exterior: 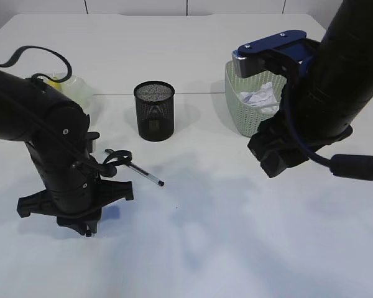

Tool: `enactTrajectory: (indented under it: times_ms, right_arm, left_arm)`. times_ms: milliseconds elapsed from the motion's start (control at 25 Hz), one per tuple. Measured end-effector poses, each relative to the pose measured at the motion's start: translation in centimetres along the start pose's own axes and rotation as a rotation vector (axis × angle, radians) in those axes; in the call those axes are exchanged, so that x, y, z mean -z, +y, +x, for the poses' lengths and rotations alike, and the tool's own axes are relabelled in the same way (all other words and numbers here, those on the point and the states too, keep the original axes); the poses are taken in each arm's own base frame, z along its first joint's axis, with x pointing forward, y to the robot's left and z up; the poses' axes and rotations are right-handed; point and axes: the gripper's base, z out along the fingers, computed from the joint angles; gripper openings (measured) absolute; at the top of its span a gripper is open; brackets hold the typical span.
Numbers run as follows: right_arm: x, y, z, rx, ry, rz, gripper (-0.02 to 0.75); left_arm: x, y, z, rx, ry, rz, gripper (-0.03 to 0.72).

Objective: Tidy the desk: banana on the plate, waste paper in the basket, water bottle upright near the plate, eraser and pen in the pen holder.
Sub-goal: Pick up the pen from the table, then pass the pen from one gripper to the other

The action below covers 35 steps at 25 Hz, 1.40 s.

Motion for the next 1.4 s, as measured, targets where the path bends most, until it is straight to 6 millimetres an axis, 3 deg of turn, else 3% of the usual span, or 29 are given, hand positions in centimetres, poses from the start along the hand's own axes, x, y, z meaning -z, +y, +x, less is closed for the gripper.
enactTrajectory:
  times_ms: [1000,1400]
  right_arm:
    - [0.0,0.0,0.2,0.001,0.027,0.003,0.410]
    - [0.0,-0.2,0.4,0.009,0.044,0.019,0.410]
  left_arm:
    - [7.9,0.8,-0.2,-0.296,-0.190,0.145,0.040]
    - [12.7,1.0,1.2,-0.417,-0.316,0.245,0.040]
